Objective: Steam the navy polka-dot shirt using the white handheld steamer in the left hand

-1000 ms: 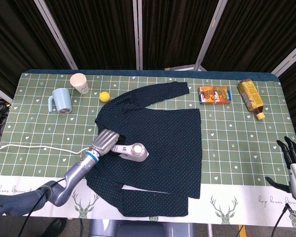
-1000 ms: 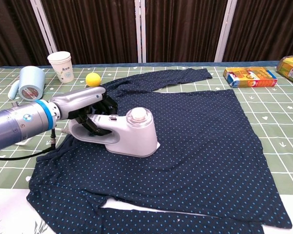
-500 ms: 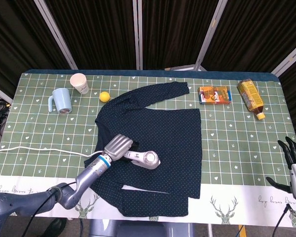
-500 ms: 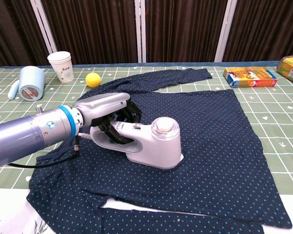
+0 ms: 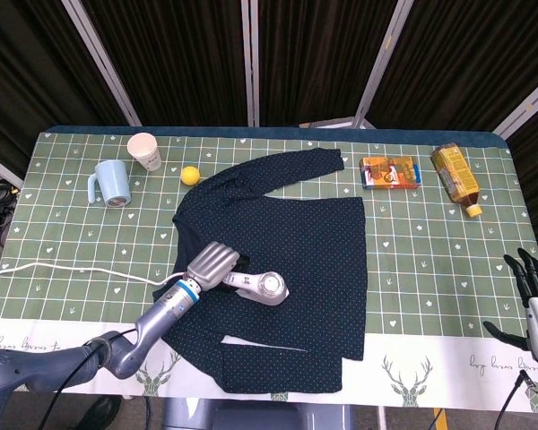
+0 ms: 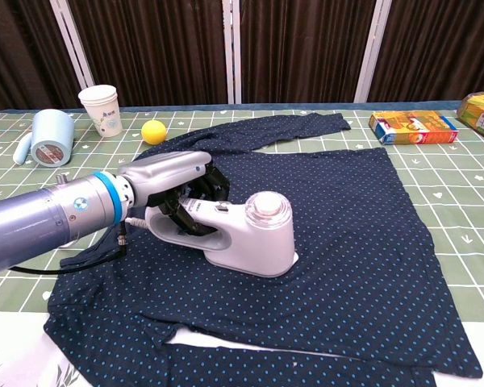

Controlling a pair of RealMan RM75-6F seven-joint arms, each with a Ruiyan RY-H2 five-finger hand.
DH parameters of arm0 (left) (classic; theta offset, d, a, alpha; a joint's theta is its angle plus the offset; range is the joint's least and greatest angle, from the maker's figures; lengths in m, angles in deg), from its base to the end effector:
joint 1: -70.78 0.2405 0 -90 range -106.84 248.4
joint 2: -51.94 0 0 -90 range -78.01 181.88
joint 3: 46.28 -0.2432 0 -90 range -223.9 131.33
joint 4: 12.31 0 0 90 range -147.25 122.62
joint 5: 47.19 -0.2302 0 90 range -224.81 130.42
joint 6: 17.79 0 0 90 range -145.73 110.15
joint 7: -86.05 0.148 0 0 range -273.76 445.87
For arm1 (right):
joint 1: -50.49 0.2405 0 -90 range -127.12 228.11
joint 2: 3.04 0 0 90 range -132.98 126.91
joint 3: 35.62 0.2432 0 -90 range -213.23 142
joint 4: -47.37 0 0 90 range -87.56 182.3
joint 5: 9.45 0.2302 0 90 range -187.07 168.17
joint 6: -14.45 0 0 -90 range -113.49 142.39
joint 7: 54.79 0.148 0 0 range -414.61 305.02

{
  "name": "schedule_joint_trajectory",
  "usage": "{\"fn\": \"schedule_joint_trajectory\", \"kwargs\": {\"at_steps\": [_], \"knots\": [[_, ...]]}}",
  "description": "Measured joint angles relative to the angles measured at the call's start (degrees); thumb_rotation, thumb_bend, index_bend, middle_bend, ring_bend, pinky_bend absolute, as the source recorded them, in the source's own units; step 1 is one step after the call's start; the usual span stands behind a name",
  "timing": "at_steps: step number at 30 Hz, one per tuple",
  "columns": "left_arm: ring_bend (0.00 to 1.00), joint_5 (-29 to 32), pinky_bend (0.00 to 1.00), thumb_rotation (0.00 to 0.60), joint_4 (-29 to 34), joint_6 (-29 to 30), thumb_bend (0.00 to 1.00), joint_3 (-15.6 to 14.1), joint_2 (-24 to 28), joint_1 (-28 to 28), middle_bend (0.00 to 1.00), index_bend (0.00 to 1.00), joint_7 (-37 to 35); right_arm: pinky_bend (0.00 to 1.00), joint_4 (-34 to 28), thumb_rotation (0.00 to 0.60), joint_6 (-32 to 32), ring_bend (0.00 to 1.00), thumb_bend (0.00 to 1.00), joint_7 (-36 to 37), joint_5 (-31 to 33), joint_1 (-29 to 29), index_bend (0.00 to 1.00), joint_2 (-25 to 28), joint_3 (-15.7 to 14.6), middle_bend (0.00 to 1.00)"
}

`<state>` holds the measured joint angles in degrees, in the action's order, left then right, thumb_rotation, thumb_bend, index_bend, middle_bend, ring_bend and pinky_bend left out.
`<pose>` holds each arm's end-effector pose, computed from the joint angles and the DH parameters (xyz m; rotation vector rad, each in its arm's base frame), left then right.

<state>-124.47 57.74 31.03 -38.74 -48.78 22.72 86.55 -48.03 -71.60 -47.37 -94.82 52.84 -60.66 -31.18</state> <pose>-0.1037 0.3354 -0.1077 -2.0946 -1.0386 -1.0661 -0.3115 -0.1783 0.1721 1.3032 -0.9472 0.9579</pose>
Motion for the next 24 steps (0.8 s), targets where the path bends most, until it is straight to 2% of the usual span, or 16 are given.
{"fn": "schedule_joint_trajectory", "kwargs": {"at_steps": [24], "knots": [[0.87, -0.4, 1.0, 0.6, -3.5, 1.1, 0.58, -1.6, 4.2, 3.0, 0.88, 0.95, -5.3, 0.0, -0.4, 0.6, 0.3, 0.0, 0.0, -1.3, -0.2, 0.2, 0.0, -0.3, -0.2, 0.0]]}}
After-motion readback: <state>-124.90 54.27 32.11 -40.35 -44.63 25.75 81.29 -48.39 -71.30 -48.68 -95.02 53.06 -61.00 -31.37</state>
